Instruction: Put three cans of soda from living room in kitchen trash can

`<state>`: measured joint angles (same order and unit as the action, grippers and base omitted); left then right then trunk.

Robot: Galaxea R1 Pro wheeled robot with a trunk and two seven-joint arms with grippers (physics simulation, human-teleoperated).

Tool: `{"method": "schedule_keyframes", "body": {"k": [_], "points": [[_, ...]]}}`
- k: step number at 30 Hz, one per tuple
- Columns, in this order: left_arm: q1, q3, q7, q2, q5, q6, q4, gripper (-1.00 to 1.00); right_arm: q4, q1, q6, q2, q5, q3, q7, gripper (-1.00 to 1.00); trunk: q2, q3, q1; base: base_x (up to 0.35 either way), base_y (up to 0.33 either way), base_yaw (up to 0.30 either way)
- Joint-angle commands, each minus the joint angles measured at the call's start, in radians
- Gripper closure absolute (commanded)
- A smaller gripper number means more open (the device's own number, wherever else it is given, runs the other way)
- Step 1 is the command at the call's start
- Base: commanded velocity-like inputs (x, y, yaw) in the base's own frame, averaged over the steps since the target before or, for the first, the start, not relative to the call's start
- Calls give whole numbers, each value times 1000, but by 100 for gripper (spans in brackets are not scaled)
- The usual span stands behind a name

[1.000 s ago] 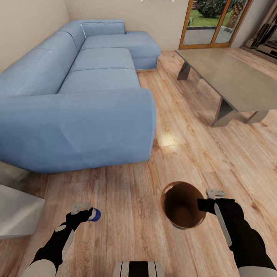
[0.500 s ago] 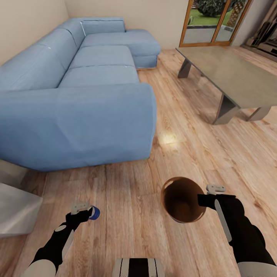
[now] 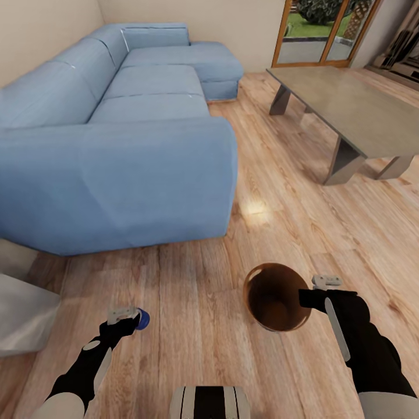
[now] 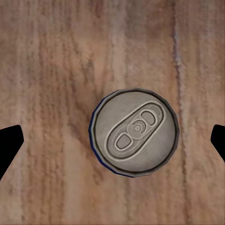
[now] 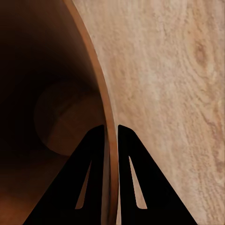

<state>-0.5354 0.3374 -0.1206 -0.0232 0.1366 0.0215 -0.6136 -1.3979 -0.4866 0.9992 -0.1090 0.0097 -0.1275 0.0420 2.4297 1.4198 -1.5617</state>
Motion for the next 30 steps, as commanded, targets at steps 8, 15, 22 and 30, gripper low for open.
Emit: {"method": "schedule_keyframes", "body": {"k": [8, 15, 22, 30], "points": [[0, 0, 0, 0, 0, 0, 0, -100, -34, -3, 2, 0, -13, 0, 6, 100, 7, 3, -4, 0, 0, 0], [0, 0, -1, 0, 0, 0, 0, -100, -38, -3, 2, 0, -13, 0, 6, 100, 7, 3, -4, 0, 0, 0], [0, 0, -1, 0, 0, 0, 0, -100, -38, -3, 2, 0, -13, 0, 6, 100, 7, 3, -4, 40, 0, 0], [0, 0, -1, 0, 1, 0, 0, -100, -38, -3, 2, 0, -13, 0, 6, 100, 7, 3, -4, 80, 0, 0]]}}
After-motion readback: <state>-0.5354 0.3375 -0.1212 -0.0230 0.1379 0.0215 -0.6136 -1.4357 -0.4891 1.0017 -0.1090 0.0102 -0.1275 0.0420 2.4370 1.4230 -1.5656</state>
